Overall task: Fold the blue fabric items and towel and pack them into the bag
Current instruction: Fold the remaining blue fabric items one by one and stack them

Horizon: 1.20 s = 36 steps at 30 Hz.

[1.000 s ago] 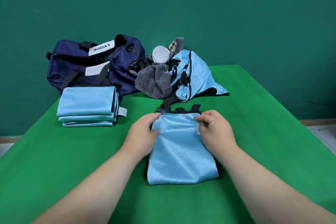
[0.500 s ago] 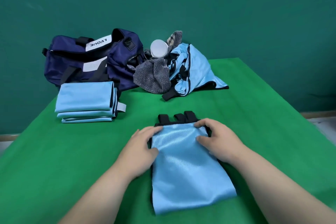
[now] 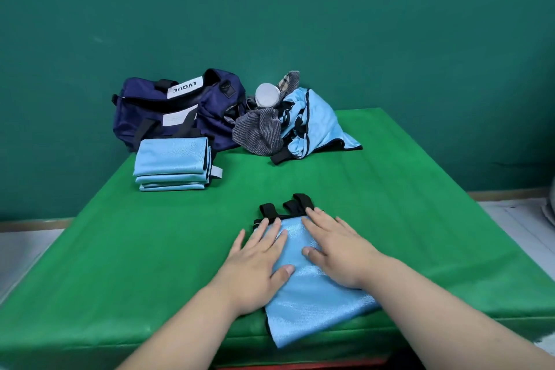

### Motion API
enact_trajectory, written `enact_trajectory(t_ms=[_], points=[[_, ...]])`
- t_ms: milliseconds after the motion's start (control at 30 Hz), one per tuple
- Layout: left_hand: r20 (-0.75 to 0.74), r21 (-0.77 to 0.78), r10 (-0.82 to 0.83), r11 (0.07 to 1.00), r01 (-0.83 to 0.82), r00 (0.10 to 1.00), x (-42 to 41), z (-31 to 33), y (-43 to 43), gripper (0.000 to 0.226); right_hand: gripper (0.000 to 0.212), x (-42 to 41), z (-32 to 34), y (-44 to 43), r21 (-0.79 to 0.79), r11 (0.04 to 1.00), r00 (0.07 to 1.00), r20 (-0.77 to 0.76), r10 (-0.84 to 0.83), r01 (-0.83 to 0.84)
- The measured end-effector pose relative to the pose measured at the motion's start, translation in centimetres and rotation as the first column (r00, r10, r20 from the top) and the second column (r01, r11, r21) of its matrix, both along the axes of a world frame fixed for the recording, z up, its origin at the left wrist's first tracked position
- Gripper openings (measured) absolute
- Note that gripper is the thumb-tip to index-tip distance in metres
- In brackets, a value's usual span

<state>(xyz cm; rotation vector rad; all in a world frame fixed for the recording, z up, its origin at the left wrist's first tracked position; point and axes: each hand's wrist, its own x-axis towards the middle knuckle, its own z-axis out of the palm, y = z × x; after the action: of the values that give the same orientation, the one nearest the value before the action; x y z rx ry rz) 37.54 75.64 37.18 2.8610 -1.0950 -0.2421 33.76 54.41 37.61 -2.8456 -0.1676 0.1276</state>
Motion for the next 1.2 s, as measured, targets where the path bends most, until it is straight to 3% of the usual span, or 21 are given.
enact_trajectory(t_ms=[133,233,333,433,567,833,933,1000,1100,1200], points=[[0.026,0.009,0.039,0.999,-0.039,0.999,-0.3,-0.9,0.8,0.091,0.085,-0.6,-0.4,-1.7,-0.105,0.993,0.998,-0.009,0.059,-0.059],[0.035,-0.006,0.038,0.999,-0.037,0.999,-0.2,-0.9,0.7,0.092,0.084,-0.5,-0.3,-1.6,-0.115,0.991,0.998,-0.024,0.066,-0.069],[0.034,-0.021,0.026,0.999,-0.025,0.999,-0.1,-1.1,0.8,0.092,0.100,-0.5,0.6,-1.5,-0.135,0.989,0.996,-0.072,0.059,-0.068],[0.041,-0.028,0.027,0.999,-0.026,0.999,0.1,-1.5,0.8,0.090,0.102,-1.4,1.5,0.0,-0.233,0.972,0.999,0.044,0.028,-0.017],[0.048,-0.012,0.018,1.000,-0.017,0.999,0.3,-1.8,0.8,0.093,0.105,-3.8,0.5,3.1,-0.182,0.983,1.000,0.016,0.017,-0.014],[0.007,-0.053,0.025,0.998,-0.025,1.000,0.5,-1.7,0.8,0.091,0.109,-5.8,-0.7,1.7,-0.175,0.984,0.999,-0.031,-0.018,0.012],[0.000,-0.216,-0.076,0.974,0.074,0.997,-0.5,-1.3,1.9,0.087,0.105,-5.6,-1.0,1.4,-0.156,0.988,0.999,-0.037,-0.022,0.016],[0.057,-0.162,-0.165,0.972,0.173,0.985,-1.8,-1.4,2.9,0.083,0.102,-5.5,-1.1,1.3,-0.139,0.990,0.999,-0.038,-0.022,0.016],[0.129,-0.041,-0.115,0.992,0.121,0.985,-3.3,-1.8,3.9,0.082,0.083,-5.3,-1.1,1.1,-0.112,0.994,0.999,-0.047,-0.021,0.016],[0.143,-0.084,-0.058,0.994,0.071,0.988,-4.6,-1.8,4.3,0.079,0.066,-5.7,-1.0,0.4,0.095,0.995,0.999,-0.014,-0.035,0.036]])
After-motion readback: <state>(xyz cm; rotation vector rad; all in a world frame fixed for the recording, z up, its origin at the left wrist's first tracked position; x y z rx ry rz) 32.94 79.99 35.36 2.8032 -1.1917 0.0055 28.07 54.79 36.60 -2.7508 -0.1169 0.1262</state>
